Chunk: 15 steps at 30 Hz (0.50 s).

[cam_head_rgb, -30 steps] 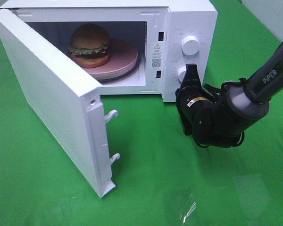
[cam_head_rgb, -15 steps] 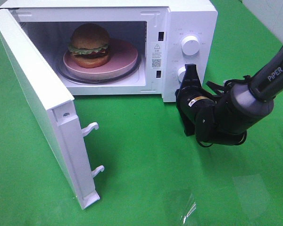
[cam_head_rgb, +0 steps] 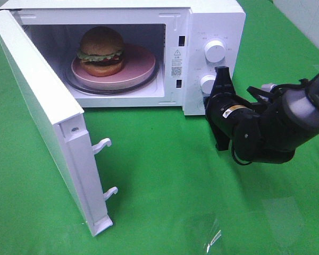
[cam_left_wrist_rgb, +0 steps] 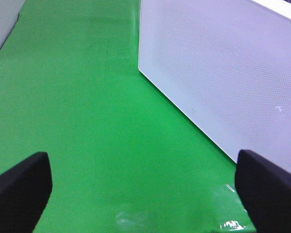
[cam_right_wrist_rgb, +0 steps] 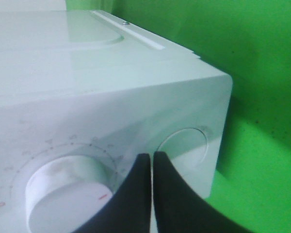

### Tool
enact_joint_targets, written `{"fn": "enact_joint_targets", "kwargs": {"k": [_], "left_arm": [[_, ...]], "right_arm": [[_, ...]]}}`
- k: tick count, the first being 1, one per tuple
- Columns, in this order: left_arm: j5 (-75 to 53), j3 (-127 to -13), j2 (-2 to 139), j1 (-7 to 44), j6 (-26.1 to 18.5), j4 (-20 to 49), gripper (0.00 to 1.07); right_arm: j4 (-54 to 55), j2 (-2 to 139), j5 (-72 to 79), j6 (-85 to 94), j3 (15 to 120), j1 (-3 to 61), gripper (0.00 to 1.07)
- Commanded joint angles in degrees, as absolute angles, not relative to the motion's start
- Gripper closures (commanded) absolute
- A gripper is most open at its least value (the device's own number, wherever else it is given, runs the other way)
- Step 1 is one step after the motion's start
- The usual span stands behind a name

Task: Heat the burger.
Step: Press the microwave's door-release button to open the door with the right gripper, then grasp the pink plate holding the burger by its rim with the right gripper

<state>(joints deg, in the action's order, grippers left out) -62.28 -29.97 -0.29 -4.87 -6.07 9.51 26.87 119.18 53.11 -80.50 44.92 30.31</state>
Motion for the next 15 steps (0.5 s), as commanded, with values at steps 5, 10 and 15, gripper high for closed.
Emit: {"fn": "enact_joint_targets", "kwargs": {"k": [5,10,15], "left_arm": [[-61.48,-29.74,-0.63,-4.93,-6.19,9.97,0.13],[-61.48,-29.74,-0.63,-4.93,-6.19,9.97,0.13],[-61.48,-29.74,-0.63,-4.93,-6.19,9.97,0.13]], "right_arm": [[25.9,112.87,41.88,-72.94,41.88,30.19,1.05],[24.75,109.61,34.78,-67.61,41.88,30.02,1.03],[22.8,106.57,30.77,-61.88,41.88,30.02,1.03]]}}
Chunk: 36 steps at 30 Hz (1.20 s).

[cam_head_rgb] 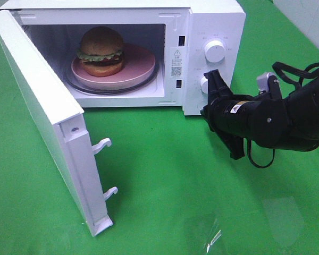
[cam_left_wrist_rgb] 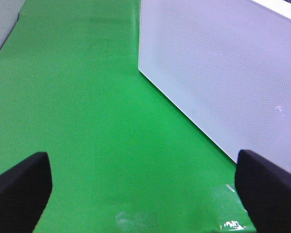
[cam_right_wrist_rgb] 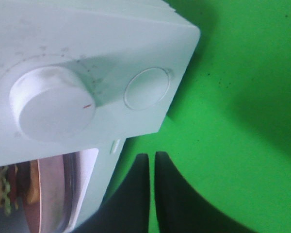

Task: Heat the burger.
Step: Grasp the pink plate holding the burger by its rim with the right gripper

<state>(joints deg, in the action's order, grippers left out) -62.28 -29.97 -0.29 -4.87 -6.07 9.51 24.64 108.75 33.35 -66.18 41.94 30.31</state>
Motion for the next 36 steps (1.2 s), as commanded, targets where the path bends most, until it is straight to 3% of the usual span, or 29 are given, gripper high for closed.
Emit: {"fn": "enact_joint_targets", "kwargs": {"k": [1,30,36], "left_arm": [[-61.48,-29.74,-0.63,-4.93,-6.19,9.97,0.13],[-61.48,-29.74,-0.63,-4.93,-6.19,9.97,0.13],[-61.48,-29.74,-0.63,-4.93,-6.19,9.97,0.13]], "right_arm": [[22.8,106.57,30.77,-61.88,41.88,30.02,1.03],[20.28,94.82,-0.34,-20.4,42.11,30.02,1.0],[15.7,93.16,-9.4,-13.35,45.26,30.02,0.99]]}}
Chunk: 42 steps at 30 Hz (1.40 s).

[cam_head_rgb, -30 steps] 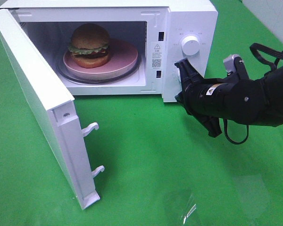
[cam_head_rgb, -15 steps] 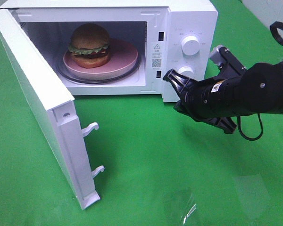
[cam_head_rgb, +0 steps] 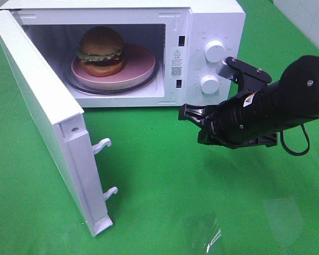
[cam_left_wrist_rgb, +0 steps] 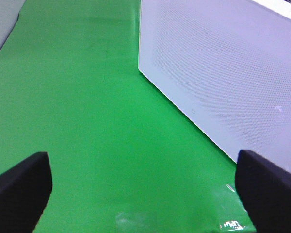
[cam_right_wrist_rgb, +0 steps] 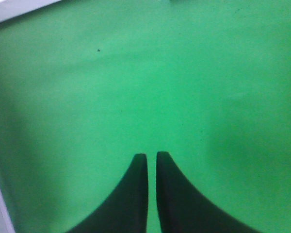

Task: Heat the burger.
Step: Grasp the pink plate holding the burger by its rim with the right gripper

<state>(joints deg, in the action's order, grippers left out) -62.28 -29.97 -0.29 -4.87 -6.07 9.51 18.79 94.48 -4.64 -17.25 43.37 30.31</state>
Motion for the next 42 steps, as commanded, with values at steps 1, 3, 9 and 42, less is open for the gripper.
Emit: {"fn": "enact_joint_targets", "kwargs": {"k": [1,3,9,42], "left_arm": [[-61.48,-29.74,-0.63,-4.93,-6.19,9.97,0.13],[-61.48,-29.74,-0.63,-4.93,-6.19,9.97,0.13],[-61.48,-29.74,-0.63,-4.93,-6.19,9.97,0.13],[-61.48,-29.74,-0.63,-4.93,-6.19,9.97,0.13]], "right_arm": [[14.55,92.99,-11.34,-12.43,46.07,30.02,0.99],[12.55,92.82,-14.84,-10.6,47.73,30.02,0.99],[6.7,92.7,-23.26,-3.5,52.14,30.02,0.97],[-8.25,92.7,-23.95,71.05,61.82,30.02,0.84]]}}
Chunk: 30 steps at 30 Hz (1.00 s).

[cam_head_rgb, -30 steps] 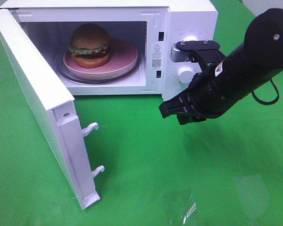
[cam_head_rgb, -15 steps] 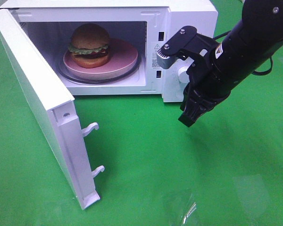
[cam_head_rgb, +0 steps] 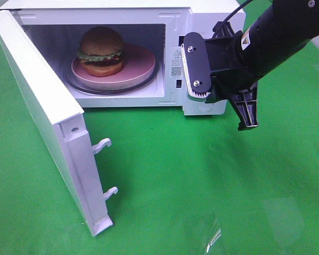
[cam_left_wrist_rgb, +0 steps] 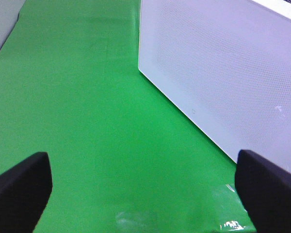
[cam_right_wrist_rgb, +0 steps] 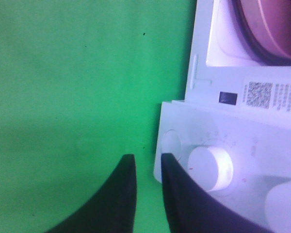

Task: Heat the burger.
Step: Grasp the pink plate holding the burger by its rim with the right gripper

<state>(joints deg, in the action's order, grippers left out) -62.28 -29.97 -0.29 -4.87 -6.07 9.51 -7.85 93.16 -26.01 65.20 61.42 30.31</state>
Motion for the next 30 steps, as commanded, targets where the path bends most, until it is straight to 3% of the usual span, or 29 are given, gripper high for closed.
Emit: {"fn": "enact_joint_targets", "kwargs": {"k": [1,7,13,15,16,17,18,19,20,21,30], "left_arm": [[-61.48,-29.74,-0.63,-4.93,-6.19,9.97,0.13],[-61.48,-29.74,-0.63,-4.93,-6.19,9.97,0.13],[-61.48,-29.74,-0.63,-4.93,-6.19,9.97,0.13],[-61.48,-29.74,-0.63,-4.93,-6.19,9.97,0.13],[-61.48,-29.74,-0.63,-4.93,-6.19,9.97,0.13],[-61.48,-29.74,-0.63,-4.93,-6.19,9.97,0.13],[-61.48,-29.74,-0.63,-4.93,-6.19,9.97,0.13],[-61.48,-29.74,-0.63,-4.93,-6.19,9.97,0.13],[-61.48,-29.74,-0.63,-4.93,-6.19,9.97,0.13],[-61.48,-29.74,-0.63,-4.93,-6.19,9.97,0.13],[-61.48,-29.74,-0.63,-4.93,-6.19,9.97,0.13]], "right_arm": [[-8.25,92.7,-23.95,71.05,61.82,30.02,0.84],[-8.19,92.7,-21.03,76.2,61.82,30.08,0.81],[-8.14,92.7,-19.08,76.03,61.94,30.19,0.68],[-8.08,92.7,-18.68,74.14,61.94,30.83,0.45],[-8.08,92.7,-18.68,74.14,61.94,30.83,0.45],[-8.19,92.7,-18.74,73.85,61.94,31.57,0.33],[-8.19,92.7,-18.74,73.85,61.94,31.57,0.33],[-8.19,92.7,-18.68,73.8,61.94,32.54,0.21],[-8.19,92.7,-18.68,73.8,61.94,32.54,0.21],[-8.19,92.7,-18.74,73.63,61.94,33.46,0.14],[-8.59,93.79,-18.79,72.65,63.48,34.21,0.15]]}}
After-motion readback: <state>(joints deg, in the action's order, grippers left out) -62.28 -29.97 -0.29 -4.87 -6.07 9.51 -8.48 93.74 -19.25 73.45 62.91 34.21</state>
